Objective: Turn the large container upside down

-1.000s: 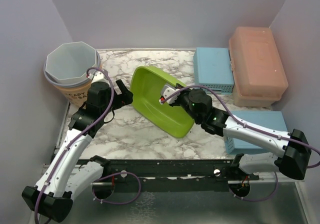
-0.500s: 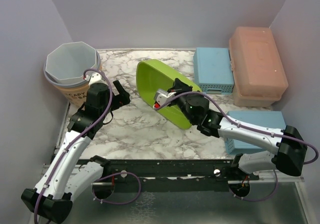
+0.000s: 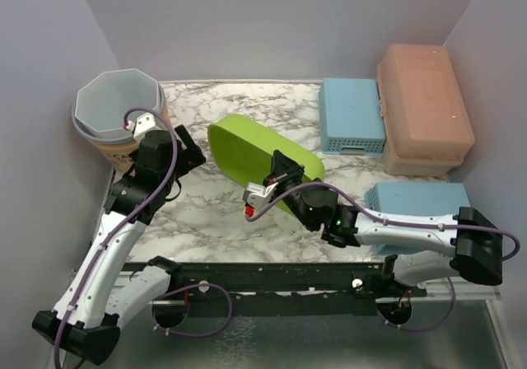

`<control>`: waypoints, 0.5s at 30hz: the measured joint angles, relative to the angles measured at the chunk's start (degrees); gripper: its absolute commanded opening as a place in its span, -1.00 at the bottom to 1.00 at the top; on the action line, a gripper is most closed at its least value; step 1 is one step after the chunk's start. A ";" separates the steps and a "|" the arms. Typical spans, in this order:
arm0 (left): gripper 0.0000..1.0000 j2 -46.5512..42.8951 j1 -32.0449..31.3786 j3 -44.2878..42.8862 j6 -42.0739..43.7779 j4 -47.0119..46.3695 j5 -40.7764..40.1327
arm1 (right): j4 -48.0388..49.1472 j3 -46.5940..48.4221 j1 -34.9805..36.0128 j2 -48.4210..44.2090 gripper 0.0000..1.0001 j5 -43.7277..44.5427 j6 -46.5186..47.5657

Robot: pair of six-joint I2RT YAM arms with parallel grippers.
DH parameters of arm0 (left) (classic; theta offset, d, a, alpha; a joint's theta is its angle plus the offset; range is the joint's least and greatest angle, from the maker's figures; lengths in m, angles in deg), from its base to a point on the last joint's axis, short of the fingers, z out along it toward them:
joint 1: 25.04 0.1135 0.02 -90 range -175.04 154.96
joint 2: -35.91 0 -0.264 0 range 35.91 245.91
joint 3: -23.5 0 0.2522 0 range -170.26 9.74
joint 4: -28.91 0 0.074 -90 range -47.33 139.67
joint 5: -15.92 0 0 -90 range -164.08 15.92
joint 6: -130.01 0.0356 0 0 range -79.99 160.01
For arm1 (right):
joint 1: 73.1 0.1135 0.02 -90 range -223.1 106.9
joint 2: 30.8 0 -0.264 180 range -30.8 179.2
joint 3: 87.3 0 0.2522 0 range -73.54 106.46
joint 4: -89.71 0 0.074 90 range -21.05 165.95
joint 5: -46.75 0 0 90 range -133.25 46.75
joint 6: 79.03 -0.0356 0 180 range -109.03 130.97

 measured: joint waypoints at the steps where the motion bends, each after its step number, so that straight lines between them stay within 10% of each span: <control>1: 0.98 -0.31 0.00 -1.05 -0.22 0.26 -0.55 | 0.33 -0.28 0.50 -0.02 -0.99 0.26 0.24; 15: 0.98 -2.91 0.00 -9.51 -0.37 4.11 -6.75 | 5.99 -1.70 12.72 3.82 -0.99 7.17 -0.26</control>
